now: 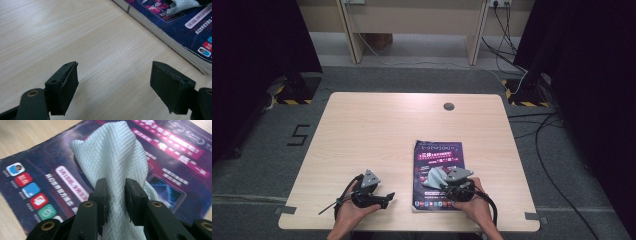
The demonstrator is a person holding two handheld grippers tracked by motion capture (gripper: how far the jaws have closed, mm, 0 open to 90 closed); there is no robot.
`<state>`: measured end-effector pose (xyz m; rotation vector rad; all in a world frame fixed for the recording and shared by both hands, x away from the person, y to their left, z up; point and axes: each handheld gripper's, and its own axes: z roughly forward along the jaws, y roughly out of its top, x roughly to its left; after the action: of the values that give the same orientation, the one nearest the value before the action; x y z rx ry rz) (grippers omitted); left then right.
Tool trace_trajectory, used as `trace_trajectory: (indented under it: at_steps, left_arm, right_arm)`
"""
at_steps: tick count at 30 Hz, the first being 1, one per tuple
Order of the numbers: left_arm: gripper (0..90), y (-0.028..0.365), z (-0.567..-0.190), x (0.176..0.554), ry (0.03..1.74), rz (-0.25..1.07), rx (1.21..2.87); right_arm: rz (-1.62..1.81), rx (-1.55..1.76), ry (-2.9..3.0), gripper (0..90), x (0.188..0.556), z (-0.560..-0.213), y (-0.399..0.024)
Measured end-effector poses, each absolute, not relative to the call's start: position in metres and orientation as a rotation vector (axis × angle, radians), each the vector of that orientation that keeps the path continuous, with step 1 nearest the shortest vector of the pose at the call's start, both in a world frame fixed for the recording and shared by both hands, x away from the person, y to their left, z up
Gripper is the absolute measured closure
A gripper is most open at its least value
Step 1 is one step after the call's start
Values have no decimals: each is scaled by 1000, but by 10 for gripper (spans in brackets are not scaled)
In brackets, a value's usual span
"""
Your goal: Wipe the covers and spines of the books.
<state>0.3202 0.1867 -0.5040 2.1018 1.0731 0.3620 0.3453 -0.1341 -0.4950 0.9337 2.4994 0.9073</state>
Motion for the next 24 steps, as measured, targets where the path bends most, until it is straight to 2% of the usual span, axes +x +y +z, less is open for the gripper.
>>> trace_trajectory:
  at_steps: [24]
  left_arm:
    - [217, 187, -504, 320, 1070, 363, 2111]
  right_arm:
    - [979, 672, 2666, 720, 297, -494, -72]
